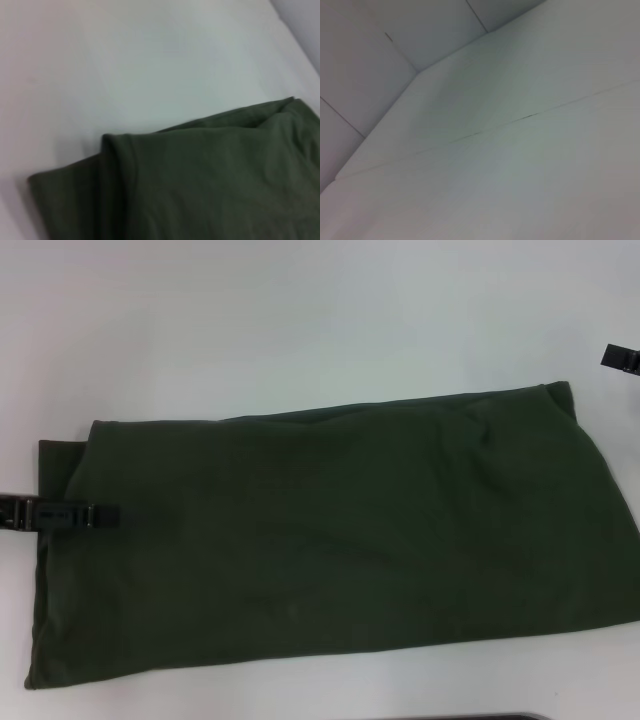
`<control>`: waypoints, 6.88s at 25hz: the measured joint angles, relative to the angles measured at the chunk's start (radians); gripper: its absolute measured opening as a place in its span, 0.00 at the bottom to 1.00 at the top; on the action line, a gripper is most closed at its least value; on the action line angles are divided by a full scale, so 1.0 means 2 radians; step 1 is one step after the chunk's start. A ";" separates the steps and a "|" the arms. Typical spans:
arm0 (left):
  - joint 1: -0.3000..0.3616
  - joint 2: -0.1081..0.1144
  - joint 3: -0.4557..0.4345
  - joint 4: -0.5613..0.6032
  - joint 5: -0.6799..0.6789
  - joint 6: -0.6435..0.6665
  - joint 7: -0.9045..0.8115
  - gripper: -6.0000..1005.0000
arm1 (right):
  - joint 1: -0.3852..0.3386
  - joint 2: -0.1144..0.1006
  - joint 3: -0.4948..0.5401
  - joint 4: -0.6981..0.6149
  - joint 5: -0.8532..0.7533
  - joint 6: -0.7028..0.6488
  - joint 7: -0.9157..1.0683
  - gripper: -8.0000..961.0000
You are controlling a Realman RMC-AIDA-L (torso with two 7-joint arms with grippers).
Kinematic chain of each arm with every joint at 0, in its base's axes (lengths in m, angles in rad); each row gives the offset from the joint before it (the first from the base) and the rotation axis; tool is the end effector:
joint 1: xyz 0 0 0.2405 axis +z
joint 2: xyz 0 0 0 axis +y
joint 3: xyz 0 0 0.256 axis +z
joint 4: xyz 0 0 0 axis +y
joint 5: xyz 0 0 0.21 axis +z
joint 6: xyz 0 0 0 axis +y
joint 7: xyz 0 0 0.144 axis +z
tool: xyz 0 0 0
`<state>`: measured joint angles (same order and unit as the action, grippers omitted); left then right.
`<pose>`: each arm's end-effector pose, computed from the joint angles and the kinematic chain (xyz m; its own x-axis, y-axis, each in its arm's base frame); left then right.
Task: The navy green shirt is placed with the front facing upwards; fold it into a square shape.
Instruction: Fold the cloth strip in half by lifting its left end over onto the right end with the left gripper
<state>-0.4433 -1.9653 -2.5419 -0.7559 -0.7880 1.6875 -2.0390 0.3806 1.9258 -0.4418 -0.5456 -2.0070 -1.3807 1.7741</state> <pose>-0.3353 0.2888 0.0537 0.4024 0.8810 0.2489 0.9117 -0.4104 -0.0212 0.3752 0.3081 0.0799 0.3241 -0.6427 -0.6942 -0.9374 -0.3173 -0.1439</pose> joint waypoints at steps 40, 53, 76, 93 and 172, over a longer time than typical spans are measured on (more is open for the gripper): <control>0.005 0.014 -0.027 -0.021 0.020 -0.039 -0.013 0.83 | 0.000 0.000 0.000 -0.001 0.000 -0.003 0.001 0.95; 0.001 0.007 -0.025 -0.020 0.019 -0.008 -0.010 0.83 | 0.000 0.000 0.000 -0.002 -0.001 -0.001 0.002 0.95; -0.008 -0.014 0.000 0.019 0.032 -0.043 0.005 0.83 | 0.000 0.001 -0.002 0.001 -0.001 -0.003 0.000 0.95; -0.010 -0.003 -0.015 -0.024 0.016 -0.026 -0.006 0.83 | 0.000 0.001 0.000 0.000 -0.001 -0.003 0.002 0.95; -0.014 0.001 -0.005 0.002 0.062 -0.067 -0.031 0.82 | 0.003 0.000 -0.001 -0.003 -0.001 0.000 0.010 0.95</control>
<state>-0.4715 -1.9630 -2.5513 -0.7524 -0.6632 1.5537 -2.1011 0.3860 1.9268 -0.4441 -0.5523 -2.0090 -1.3805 1.7931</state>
